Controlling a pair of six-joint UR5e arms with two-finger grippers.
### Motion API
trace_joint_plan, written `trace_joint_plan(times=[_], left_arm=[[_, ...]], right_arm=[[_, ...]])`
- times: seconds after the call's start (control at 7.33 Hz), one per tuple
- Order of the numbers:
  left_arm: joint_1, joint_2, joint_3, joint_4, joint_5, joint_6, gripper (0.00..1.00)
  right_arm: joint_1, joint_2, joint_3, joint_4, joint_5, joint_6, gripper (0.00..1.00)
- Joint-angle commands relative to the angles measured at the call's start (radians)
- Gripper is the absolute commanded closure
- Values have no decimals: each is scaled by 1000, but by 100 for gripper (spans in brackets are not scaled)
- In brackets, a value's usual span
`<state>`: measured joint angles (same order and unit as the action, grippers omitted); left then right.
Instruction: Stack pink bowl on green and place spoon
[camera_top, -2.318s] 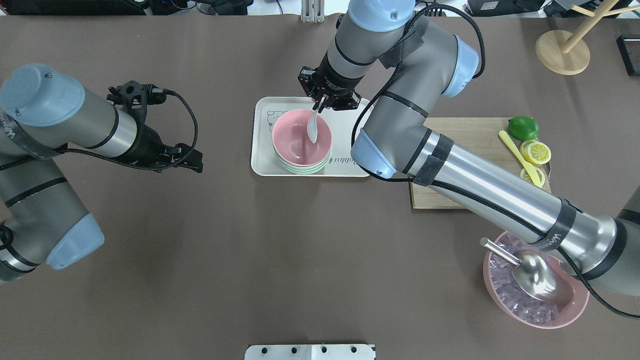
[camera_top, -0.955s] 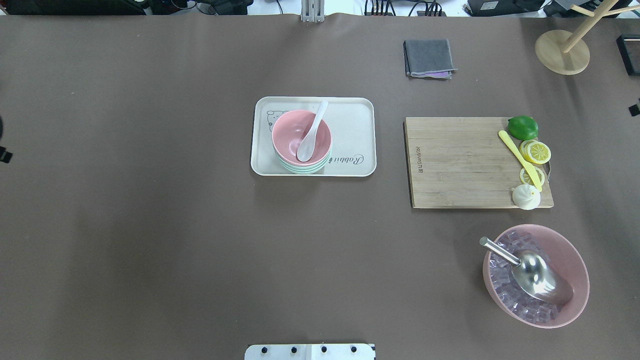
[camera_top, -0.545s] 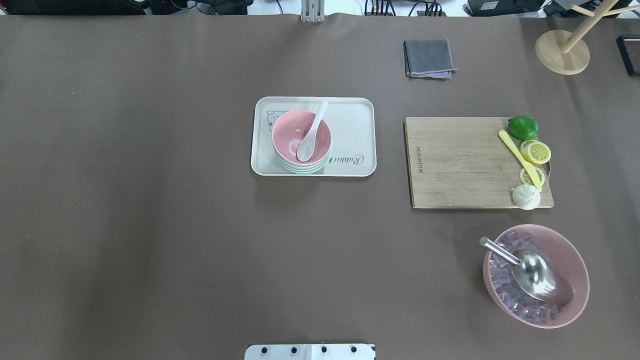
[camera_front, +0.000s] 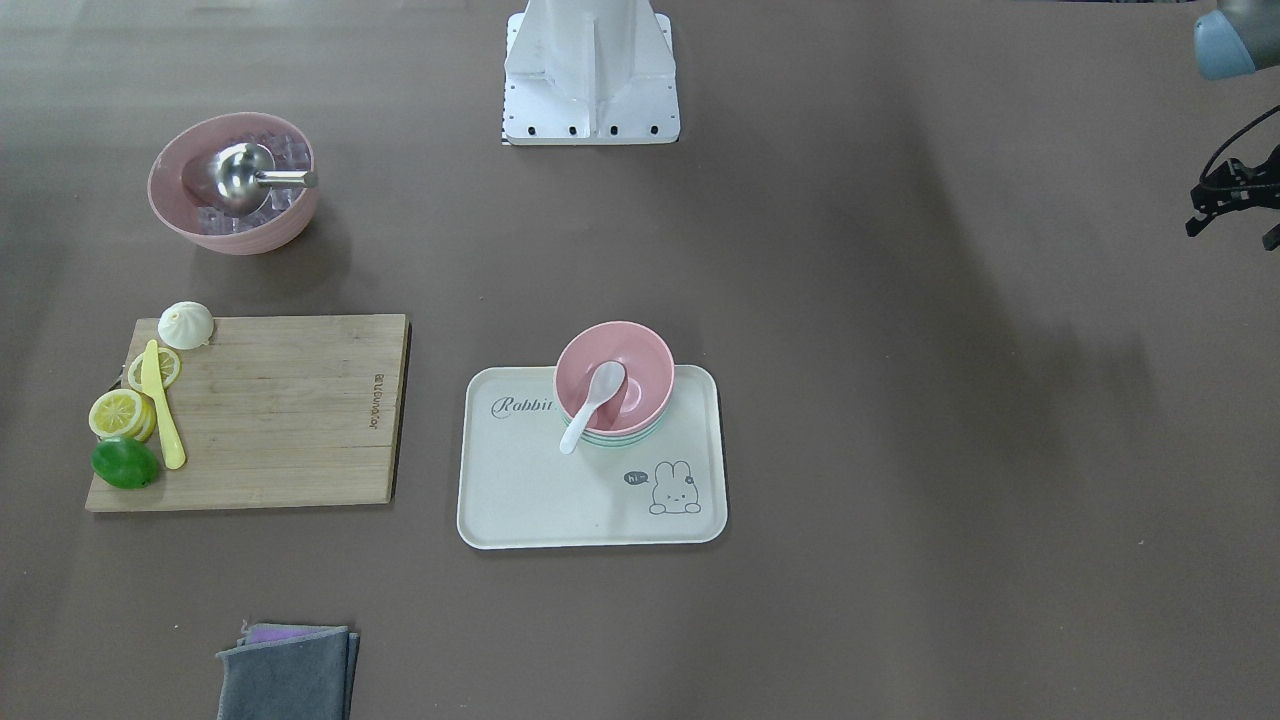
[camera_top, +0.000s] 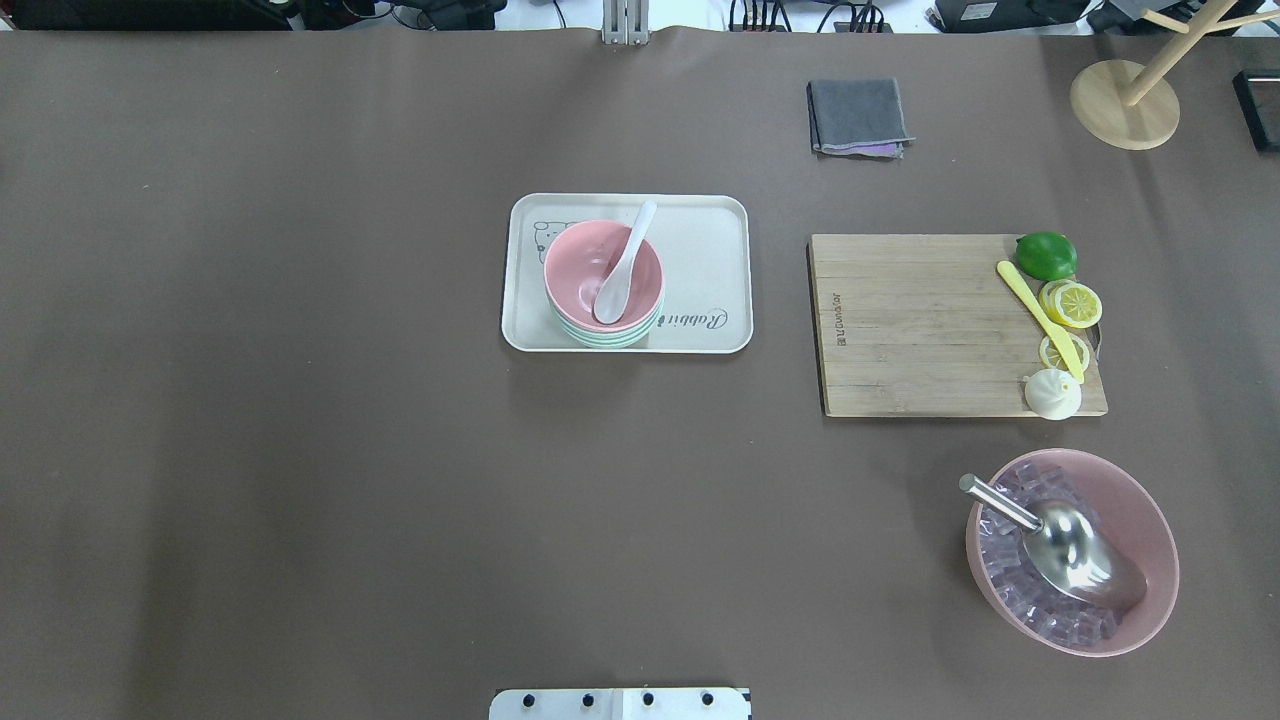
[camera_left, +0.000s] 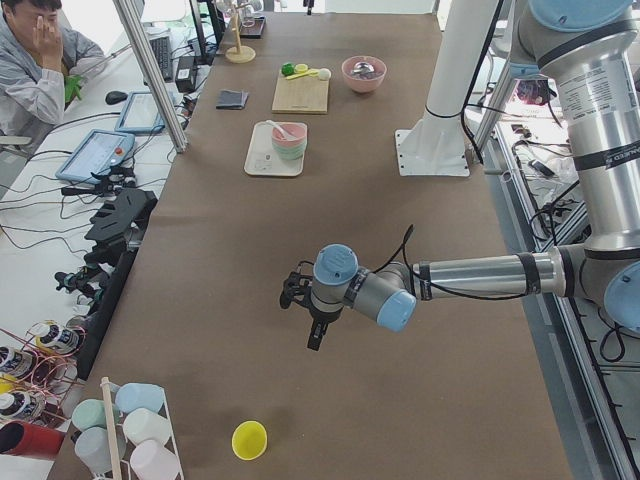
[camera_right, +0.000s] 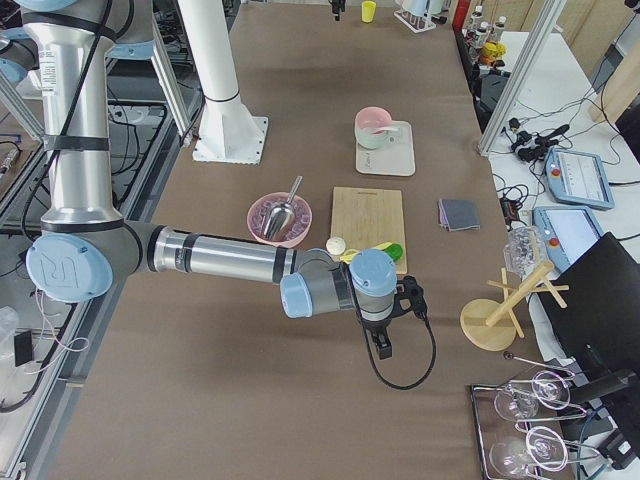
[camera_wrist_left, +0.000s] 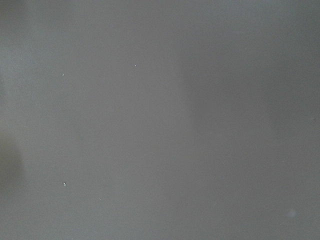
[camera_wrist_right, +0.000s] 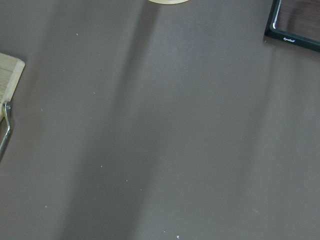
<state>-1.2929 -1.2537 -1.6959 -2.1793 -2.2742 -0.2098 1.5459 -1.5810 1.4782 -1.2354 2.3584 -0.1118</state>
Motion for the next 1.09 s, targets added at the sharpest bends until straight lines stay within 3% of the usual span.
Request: trace_joint_plan(times=[0.0,0.27,0.41,0.95], left_arm=[[-5,-13,4,1,-55,-2,2],[-25,-38,5,7,-65,-49,2],[-25,-67,7,6,-74,-168,2],[-28,-70,13,3,-70,-180,2]], right_arm=[[3,-2,5,-2,-2,3,0],[0,4,5,-10,-1,17,0],[-9,9,2,-10,-4,21,0],[-12,22,34,-12,-8,116,0]])
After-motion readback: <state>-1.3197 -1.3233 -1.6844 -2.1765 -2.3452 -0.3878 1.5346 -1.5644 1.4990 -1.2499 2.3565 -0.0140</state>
